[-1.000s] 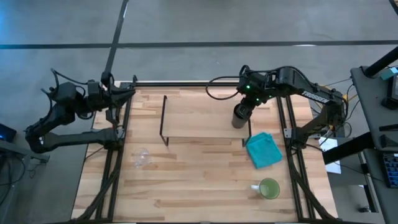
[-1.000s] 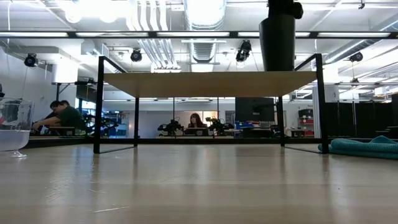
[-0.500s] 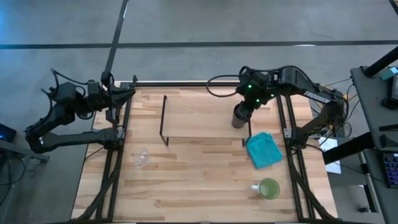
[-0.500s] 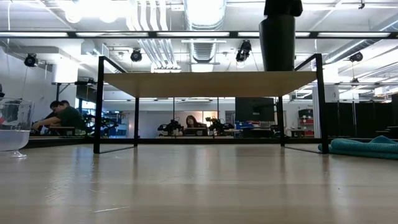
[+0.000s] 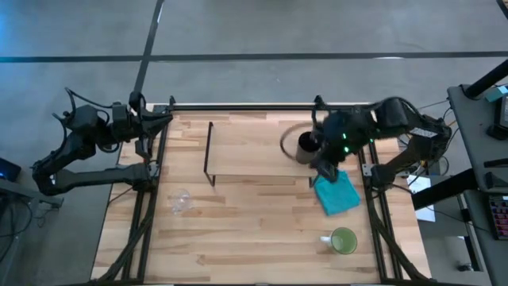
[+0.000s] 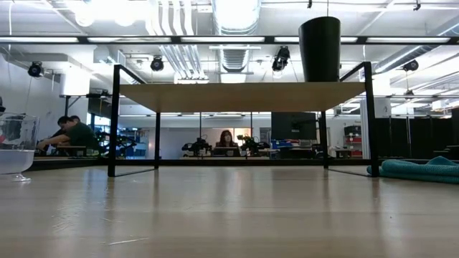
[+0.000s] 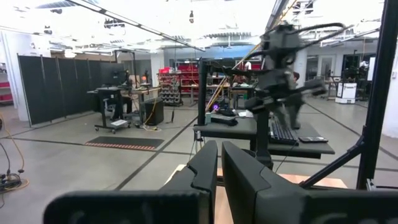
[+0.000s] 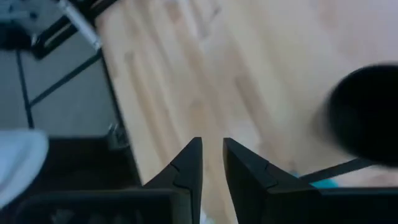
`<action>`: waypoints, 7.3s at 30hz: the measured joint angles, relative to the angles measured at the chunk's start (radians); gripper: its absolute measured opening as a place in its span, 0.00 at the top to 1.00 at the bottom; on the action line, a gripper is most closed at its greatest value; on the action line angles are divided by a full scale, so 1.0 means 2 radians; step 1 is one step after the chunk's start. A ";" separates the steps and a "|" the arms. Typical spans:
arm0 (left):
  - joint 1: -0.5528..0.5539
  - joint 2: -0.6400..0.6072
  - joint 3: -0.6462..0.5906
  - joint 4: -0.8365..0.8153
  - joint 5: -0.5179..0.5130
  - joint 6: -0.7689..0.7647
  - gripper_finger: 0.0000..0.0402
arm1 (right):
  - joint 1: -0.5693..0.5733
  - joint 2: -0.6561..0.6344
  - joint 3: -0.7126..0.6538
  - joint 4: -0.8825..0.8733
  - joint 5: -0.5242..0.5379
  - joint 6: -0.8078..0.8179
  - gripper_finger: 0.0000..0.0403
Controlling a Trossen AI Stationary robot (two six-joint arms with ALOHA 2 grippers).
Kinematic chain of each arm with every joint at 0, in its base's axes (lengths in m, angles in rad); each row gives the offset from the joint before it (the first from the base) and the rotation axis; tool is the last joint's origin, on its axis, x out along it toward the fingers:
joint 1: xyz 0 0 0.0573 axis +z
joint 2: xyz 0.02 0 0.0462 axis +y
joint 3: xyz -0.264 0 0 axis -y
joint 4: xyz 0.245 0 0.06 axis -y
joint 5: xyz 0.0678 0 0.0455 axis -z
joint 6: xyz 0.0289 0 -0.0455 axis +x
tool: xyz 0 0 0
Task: Stack small to large cups/mugs on shelf
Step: Put the green mug on the shelf
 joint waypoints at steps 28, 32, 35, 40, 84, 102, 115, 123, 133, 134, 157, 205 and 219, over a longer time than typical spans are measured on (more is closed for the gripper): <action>0.000 0.000 0.000 0.000 0.000 -0.005 0.97 | 0.281 0.001 -0.199 -0.015 -0.007 0.375 0.85; 0.000 0.000 0.000 0.000 0.000 -0.005 0.97 | 0.296 0.001 -0.238 0.037 -0.007 0.361 0.85; 0.000 0.000 0.000 0.000 0.000 -0.005 0.97 | 0.302 0.001 -0.268 0.059 -0.008 0.353 0.85; 0.000 0.000 0.000 0.001 0.000 -0.005 0.97 | 0.305 0.001 -0.317 0.062 -0.008 0.356 0.85; 0.000 0.001 0.000 0.001 0.000 -0.031 0.97 | 0.304 0.000 -0.466 0.169 -0.056 0.385 0.85; 0.000 0.001 0.000 0.001 0.000 -0.031 0.97 | 0.303 0.000 -0.499 0.188 -0.056 0.380 0.87; 0.000 0.001 0.000 0.001 0.000 -0.031 0.97 | 0.301 0.001 -0.484 0.192 -0.025 0.352 0.96; 0.000 0.001 0.000 0.001 0.000 -0.031 0.97 | 0.266 0.001 -0.416 0.167 -0.027 0.281 0.96; 0.000 0.013 0.000 0.002 0.000 -0.031 0.97 | 0.188 0.001 -0.298 0.087 0.035 0.175 0.97; 0.000 0.016 0.000 0.002 0.000 -0.031 0.97 | 0.179 0.001 -0.287 0.085 0.041 0.164 0.97; 0.000 0.112 0.003 0.069 0.049 -0.033 0.97 | 0.003 0.004 -0.173 0.182 0.129 -0.075 0.97; -0.001 0.276 -0.010 0.108 0.209 -0.045 0.97 | -0.150 0.255 0.170 -0.047 0.041 -0.219 0.97; -0.004 0.317 0.003 0.140 0.226 -0.044 0.96 | -0.150 0.254 0.170 -0.047 0.041 -0.218 0.97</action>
